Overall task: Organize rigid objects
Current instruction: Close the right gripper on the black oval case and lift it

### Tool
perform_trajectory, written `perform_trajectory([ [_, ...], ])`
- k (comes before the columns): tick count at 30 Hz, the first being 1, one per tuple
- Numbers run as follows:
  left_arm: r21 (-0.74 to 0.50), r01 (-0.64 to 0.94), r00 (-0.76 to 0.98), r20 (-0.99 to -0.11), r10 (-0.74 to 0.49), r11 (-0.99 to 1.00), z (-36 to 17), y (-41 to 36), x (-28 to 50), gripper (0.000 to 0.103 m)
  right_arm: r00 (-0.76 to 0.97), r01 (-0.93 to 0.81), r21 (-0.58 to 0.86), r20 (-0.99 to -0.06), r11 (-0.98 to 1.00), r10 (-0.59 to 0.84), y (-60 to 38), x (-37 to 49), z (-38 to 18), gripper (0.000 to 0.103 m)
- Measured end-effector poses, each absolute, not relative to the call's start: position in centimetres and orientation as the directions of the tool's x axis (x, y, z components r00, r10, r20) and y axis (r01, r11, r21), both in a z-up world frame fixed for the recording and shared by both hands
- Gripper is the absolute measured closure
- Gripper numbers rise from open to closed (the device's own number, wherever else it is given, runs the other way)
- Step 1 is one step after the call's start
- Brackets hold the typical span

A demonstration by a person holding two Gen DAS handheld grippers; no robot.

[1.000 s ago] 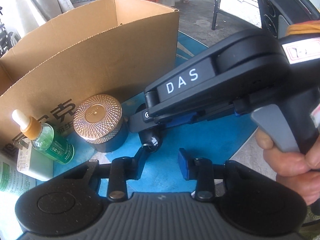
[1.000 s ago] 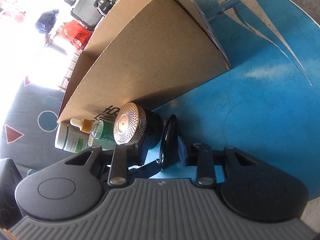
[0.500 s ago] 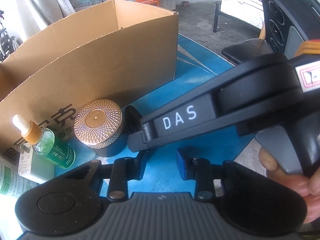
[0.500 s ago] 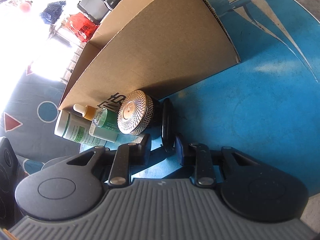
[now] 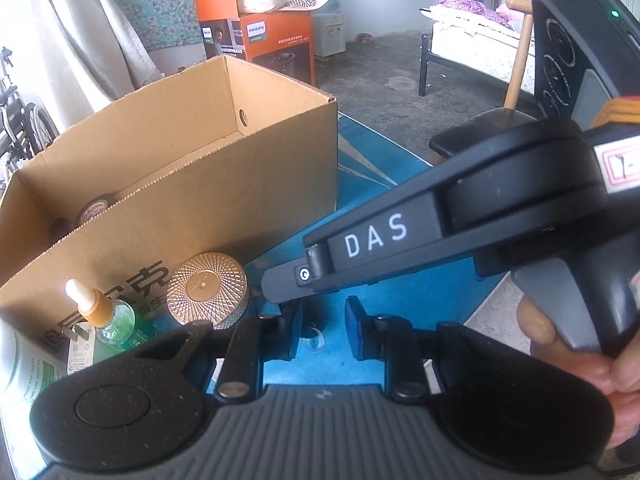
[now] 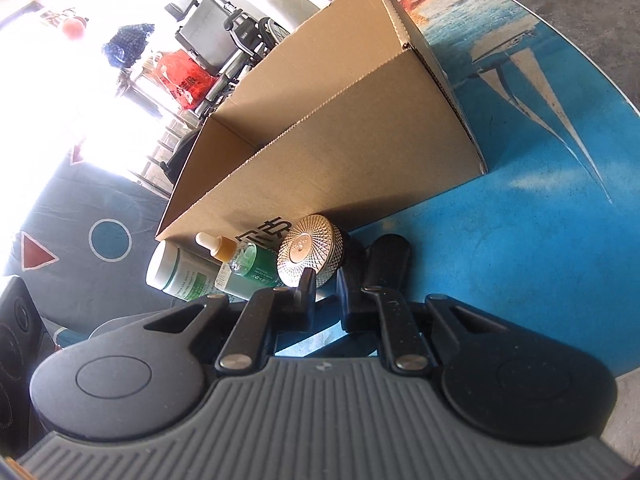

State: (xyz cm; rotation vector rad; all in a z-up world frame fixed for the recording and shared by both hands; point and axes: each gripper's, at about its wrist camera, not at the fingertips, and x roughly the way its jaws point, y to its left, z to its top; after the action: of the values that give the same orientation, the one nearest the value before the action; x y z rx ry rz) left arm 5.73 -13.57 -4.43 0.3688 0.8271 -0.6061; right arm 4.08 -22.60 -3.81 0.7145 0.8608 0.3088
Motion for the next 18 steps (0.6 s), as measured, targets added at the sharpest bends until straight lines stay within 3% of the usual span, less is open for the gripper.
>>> perform_trajectory([
  [9,0.087,0.618,0.530,-0.781,-0.332,0.781,-4.6,-13.2,5.2,0.075,0.616,0.070,0.690,-0.598,0.720,0.513,-23.1,3.8,-4.3,0.091],
  [12,0.108,0.601,0.543,-0.783,-0.305,0.792,-5.0,-13.1,5.6,0.068,0.610,0.111,0.701,-0.608,0.704,0.508,-23.8,4.2,-5.0,0.086],
  [15,0.125,0.583,0.548,-0.790,-0.276,0.802,-5.6,-13.1,6.3,0.065,0.609,0.122,0.695,-0.616,0.709,0.499,-24.0,4.8,-5.4,0.074],
  [18,0.095,0.585,0.516,-0.810,-0.280,0.806,-6.1,-13.3,6.9,0.064,0.603,0.128,0.676,-0.634,0.726,0.485,-23.8,5.5,-5.8,0.071],
])
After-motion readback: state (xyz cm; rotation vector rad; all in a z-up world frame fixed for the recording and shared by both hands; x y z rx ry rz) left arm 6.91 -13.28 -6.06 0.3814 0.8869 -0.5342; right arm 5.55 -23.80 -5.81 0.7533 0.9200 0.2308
